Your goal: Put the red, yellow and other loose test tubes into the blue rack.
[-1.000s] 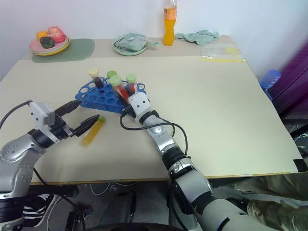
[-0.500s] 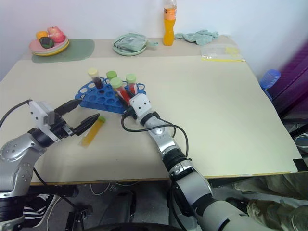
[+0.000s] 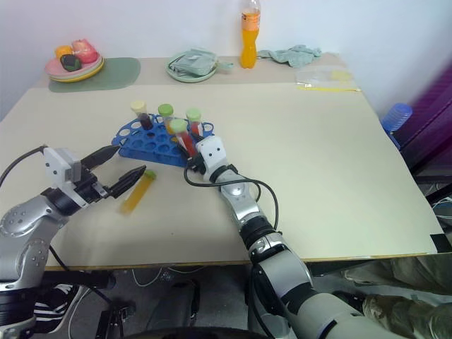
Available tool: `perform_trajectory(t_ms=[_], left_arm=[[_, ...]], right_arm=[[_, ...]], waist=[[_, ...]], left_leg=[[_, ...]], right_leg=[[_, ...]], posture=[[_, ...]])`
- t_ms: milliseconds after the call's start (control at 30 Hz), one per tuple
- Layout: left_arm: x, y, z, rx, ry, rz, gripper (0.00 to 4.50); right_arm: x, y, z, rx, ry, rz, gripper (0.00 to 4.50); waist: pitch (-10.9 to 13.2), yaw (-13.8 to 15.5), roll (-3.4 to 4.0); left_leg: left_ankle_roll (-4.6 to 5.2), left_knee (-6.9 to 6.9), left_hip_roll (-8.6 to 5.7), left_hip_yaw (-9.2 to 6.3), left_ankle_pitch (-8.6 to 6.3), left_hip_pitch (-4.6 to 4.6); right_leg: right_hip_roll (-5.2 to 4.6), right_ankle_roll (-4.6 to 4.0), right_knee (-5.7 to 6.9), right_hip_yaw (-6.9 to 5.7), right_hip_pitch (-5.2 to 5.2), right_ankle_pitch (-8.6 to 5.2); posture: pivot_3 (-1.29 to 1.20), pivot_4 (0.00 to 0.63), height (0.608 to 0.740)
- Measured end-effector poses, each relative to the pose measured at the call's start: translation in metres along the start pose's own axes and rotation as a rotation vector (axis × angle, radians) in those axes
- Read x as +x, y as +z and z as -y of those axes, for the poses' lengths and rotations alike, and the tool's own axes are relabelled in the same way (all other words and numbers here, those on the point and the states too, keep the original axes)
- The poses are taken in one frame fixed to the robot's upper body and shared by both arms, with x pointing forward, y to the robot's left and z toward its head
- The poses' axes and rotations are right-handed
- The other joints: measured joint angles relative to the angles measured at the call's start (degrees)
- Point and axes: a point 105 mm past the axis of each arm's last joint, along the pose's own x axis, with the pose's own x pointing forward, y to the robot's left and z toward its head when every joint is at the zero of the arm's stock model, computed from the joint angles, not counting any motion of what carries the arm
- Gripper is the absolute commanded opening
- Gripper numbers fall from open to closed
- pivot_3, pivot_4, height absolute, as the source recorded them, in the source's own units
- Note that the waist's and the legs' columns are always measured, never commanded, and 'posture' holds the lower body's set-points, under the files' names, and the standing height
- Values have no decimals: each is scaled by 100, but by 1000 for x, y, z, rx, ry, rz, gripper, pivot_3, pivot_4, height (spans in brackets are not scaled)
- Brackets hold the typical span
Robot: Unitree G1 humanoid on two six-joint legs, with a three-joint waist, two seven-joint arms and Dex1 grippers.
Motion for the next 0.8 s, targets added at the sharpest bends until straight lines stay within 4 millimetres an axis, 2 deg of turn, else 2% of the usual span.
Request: perform_trajectory(t_ms=[33,67,167,300,467,567,667,733,800], left_arm=[[0,0,0,2,-1,1,4500],[0,1,0,2,-2,2,4500],[0,1,1,3,-2,2,4500],[-3,-1,4,4,-13,-13,4500],[-19,-11,0,-4,3,-143,4500],[-20,-10,-3,-16,41,-218,4500],[-19,-2,-9,-44,80,-307,4500],[-20,3,-10,-49,81,-364,4500],[-28,-1,-9,-64,51,-490,4500]], right_arm=[[0,0,0,1,2,1,4380],[0,0,0,1,3,1,4452],[-1,5,0,-7,11,22,4452],[-15,16,8,-99,44,65,4452],[-65,12,54,-207,26,-26,4452],[-90,18,67,-209,72,-64,4452],[-106,41,60,-167,209,-36,4452],[-109,60,50,-144,303,8,4452],[-113,76,35,-101,423,21,4452]], waist=[[0,-2,0],[0,-10,0],[0,-14,0],[-1,16,-1],[0,21,0],[0,2,0],[1,-9,-1],[2,-18,-1],[2,-20,0]], left_leg=[[0,-1,0,0,0,1],[0,-2,0,0,0,1],[0,-2,0,-1,0,0],[0,0,0,-1,0,-4],[0,2,-1,-1,0,-7],[0,2,0,-1,0,-4],[1,2,1,-2,0,-1],[1,1,2,-1,0,3],[1,1,2,-1,0,3]], right_leg=[[1,0,2,0,0,0],[2,0,2,0,-2,0],[2,1,4,0,-4,0],[1,1,2,1,-2,0],[0,-2,0,2,-2,-3],[1,0,2,2,-2,-3],[2,8,8,2,-2,-7],[2,20,11,2,-2,-14],[2,18,11,2,-1,-16]], posture=[[0,150,740],[0,150,740],[0,150,740],[0,150,740],[0,150,740],[0,150,740],[0,150,740],[0,150,740],[0,150,740]])
